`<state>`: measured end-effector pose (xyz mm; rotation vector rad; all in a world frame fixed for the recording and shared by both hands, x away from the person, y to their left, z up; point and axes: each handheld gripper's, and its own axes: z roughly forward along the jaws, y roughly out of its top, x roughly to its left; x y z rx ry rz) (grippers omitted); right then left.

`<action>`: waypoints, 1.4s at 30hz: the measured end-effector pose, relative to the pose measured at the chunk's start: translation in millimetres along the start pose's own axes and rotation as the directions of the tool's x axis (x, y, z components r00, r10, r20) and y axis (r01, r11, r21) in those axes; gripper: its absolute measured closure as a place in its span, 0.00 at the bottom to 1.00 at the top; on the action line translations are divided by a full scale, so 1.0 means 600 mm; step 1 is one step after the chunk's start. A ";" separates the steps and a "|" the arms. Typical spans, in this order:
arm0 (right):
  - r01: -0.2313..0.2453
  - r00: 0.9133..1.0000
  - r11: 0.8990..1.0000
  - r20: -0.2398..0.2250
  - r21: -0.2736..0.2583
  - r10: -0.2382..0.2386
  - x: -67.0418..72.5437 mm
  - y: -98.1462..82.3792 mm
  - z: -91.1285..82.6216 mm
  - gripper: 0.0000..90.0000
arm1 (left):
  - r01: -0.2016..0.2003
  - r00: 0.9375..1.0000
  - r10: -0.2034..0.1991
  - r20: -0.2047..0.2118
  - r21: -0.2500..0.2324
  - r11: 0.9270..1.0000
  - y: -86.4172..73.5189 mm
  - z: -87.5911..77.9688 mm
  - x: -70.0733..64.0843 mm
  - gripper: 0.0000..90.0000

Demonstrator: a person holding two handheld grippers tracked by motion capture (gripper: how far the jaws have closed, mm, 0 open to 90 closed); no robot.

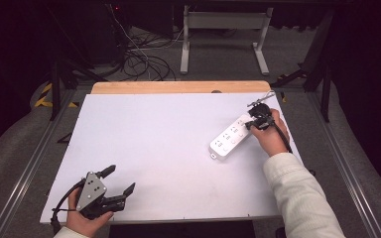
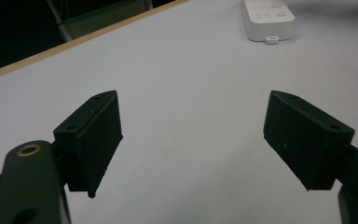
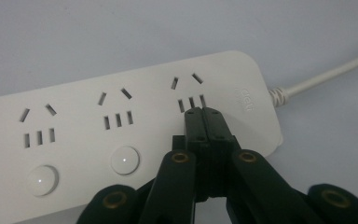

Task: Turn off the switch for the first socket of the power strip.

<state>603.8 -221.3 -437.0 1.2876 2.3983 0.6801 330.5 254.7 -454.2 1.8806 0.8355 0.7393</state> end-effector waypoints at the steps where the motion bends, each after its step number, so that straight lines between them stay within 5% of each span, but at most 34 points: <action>1: -0.002 1.000 1.000 -0.005 -0.004 0.002 0.000 0.000 0.000 1.00 | 0.000 1.000 0.000 0.000 0.000 1.000 0.000 0.000 0.000 0.22; 15: -0.016 1.000 1.000 -0.013 -0.007 0.016 0.002 0.000 0.002 1.00 | 0.001 1.000 -0.001 0.004 0.001 1.000 0.000 -0.001 0.000 0.22; 32: -0.097 0.995 0.994 -0.030 -0.052 0.096 -0.004 -0.013 0.004 1.00 | -0.012 1.000 0.012 0.004 0.002 1.000 0.000 -0.001 -0.002 0.22; 42: -0.055 0.998 0.996 0.006 -0.075 0.056 0.007 -0.006 -0.009 1.00 | -0.007 1.000 0.007 0.003 0.002 1.000 0.001 0.000 -0.001 0.22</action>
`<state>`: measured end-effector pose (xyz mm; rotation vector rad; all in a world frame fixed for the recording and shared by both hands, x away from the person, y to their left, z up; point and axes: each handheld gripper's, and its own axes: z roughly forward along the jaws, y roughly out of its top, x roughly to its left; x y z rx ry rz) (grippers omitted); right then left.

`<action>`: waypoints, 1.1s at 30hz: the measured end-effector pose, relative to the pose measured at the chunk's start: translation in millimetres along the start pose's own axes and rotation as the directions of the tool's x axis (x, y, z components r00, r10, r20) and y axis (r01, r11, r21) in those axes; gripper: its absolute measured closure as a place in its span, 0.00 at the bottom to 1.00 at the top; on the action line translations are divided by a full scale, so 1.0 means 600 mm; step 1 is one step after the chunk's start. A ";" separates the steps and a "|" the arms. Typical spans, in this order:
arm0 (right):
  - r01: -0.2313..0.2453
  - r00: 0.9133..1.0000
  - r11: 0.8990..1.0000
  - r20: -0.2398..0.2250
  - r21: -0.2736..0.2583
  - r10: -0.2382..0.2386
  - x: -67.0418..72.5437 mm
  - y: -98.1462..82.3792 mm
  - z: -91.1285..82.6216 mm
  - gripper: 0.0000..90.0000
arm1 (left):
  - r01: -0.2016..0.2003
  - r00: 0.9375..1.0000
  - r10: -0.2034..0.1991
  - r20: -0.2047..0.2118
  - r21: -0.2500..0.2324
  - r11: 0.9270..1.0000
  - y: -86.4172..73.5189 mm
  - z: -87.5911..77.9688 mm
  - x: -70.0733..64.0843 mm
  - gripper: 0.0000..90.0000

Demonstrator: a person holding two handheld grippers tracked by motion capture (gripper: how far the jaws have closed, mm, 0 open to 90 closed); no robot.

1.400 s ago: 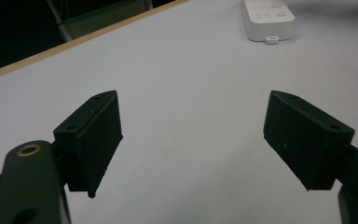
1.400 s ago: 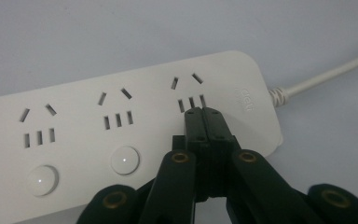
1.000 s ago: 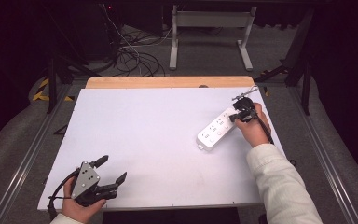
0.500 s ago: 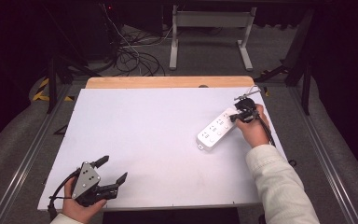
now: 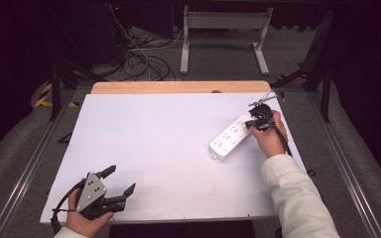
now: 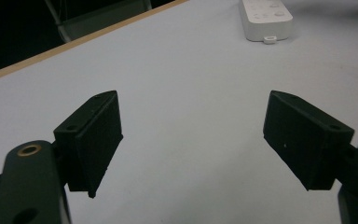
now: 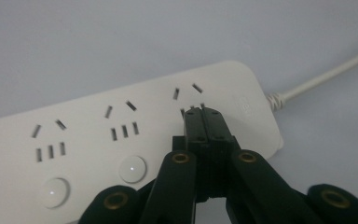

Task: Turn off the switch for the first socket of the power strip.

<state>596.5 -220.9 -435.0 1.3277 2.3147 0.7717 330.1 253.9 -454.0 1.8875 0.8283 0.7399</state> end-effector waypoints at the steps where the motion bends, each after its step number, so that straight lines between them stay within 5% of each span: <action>1: -0.001 1.000 1.000 -0.005 -0.021 0.001 0.002 0.001 -0.006 1.00 | -0.002 1.000 0.002 -0.002 0.000 1.000 0.000 0.000 0.001 0.22; 12: 0.034 0.999 0.994 -0.030 -0.106 -0.037 0.019 0.016 -0.061 1.00 | 0.000 1.000 0.000 -0.004 -0.003 1.000 0.001 -0.001 -0.001 0.22; 33: 0.058 0.994 0.981 -0.080 -0.187 -0.074 0.028 0.014 -0.113 1.00 | 0.005 1.000 -0.005 -0.004 -0.001 1.000 0.001 0.000 0.000 0.22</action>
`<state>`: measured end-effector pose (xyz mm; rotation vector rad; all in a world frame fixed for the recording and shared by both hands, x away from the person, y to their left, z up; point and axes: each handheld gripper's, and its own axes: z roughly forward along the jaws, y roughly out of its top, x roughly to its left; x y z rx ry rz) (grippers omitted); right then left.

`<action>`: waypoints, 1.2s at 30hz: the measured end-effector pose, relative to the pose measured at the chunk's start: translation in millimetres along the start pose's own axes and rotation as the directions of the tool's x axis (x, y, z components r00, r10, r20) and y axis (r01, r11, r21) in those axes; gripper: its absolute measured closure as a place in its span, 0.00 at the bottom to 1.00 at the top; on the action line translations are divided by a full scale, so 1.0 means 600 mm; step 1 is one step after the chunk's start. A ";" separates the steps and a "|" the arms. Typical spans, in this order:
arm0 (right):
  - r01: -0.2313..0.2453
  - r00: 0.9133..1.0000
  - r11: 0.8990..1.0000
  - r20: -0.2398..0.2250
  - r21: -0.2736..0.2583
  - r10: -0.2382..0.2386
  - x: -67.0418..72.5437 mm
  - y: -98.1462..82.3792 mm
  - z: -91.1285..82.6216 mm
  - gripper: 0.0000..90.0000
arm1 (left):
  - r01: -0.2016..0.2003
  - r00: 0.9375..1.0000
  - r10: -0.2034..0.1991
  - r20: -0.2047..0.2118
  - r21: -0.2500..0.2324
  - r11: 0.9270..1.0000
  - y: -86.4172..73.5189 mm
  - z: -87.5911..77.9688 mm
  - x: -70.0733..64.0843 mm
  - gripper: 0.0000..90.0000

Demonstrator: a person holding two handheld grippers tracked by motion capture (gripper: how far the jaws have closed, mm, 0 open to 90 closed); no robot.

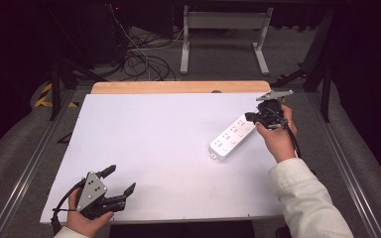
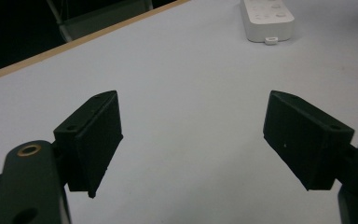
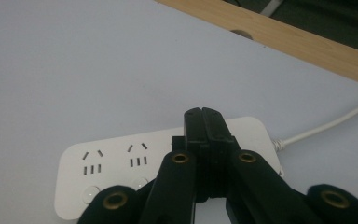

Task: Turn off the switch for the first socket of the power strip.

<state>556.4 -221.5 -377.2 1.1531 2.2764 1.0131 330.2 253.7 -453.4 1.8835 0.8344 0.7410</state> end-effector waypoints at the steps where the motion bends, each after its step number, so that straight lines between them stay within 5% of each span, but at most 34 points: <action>1: -0.005 1.000 1.000 -0.009 -0.009 0.005 0.001 0.000 -0.003 1.00 | 0.000 1.000 0.000 0.000 0.001 1.000 0.000 0.000 0.000 0.22; 11: 0.025 0.998 0.997 -0.061 -0.073 -0.029 0.022 -0.007 -0.046 1.00 | 0.002 1.000 -0.002 -0.001 -0.003 1.000 0.000 -0.001 -0.001 0.22; 26: 0.072 0.988 0.983 -0.125 -0.168 -0.094 0.063 -0.055 -0.102 0.59 | -0.001 1.000 0.001 -0.005 -0.005 1.000 0.000 -0.002 -0.002 0.22; 36: 0.072 0.980 0.972 -0.164 -0.226 -0.111 0.080 -0.108 -0.116 0.44 | -0.002 1.000 0.002 -0.005 -0.005 1.000 0.001 -0.002 -0.002 0.22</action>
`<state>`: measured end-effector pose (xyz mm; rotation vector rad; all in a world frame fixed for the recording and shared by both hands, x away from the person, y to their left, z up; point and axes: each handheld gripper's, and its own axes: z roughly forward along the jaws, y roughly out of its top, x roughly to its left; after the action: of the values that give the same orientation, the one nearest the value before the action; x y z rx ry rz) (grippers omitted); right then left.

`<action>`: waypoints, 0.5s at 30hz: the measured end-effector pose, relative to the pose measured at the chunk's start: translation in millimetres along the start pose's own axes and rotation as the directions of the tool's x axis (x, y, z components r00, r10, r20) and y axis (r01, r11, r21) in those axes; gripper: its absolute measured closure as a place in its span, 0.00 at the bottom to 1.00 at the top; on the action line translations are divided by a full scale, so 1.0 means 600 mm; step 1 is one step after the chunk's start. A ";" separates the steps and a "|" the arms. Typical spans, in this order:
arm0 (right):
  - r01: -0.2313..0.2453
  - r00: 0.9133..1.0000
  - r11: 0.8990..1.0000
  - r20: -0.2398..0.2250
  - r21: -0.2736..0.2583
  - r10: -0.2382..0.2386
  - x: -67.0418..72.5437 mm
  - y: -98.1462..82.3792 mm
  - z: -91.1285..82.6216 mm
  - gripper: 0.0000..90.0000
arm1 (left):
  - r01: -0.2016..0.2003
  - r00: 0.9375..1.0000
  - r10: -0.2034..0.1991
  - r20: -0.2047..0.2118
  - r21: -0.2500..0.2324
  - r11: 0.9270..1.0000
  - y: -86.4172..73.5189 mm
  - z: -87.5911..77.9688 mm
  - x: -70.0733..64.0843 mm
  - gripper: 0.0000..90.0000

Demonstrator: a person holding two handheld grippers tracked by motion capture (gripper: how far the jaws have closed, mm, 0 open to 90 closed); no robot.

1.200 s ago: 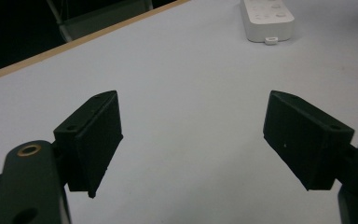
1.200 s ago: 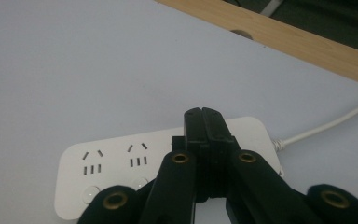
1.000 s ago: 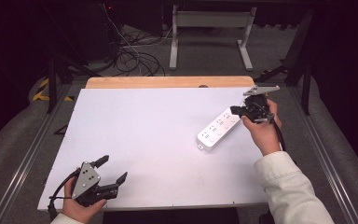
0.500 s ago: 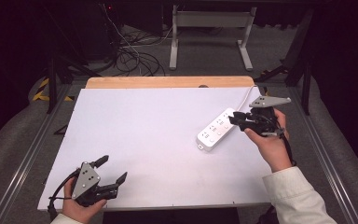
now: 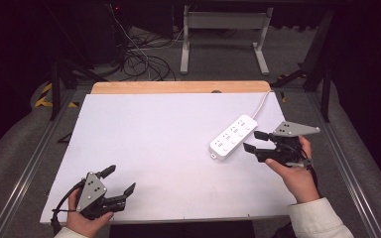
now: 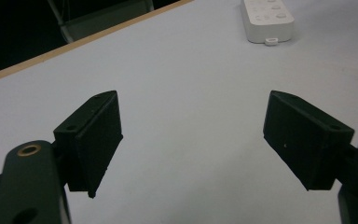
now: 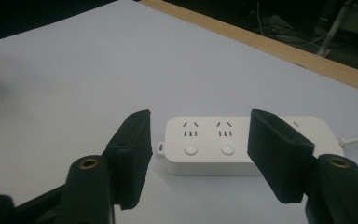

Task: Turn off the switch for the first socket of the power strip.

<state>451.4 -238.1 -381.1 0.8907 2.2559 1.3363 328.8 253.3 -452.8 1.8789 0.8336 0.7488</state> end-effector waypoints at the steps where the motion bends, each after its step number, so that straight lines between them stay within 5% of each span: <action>1: 0.005 1.000 1.000 -0.004 -0.004 -0.005 0.003 -0.005 -0.002 0.43 | 0.000 1.000 0.000 0.000 0.000 1.000 0.000 0.000 0.000 0.22; 15: 0.008 0.997 0.999 -0.078 -0.032 -0.011 0.028 -0.081 0.008 0.38 | -0.001 1.000 0.001 0.000 -0.001 1.000 0.000 -0.001 0.000 0.22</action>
<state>426.0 -240.4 -426.1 0.8297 2.2875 1.4218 328.4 253.3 -452.5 1.8790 0.8324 0.7490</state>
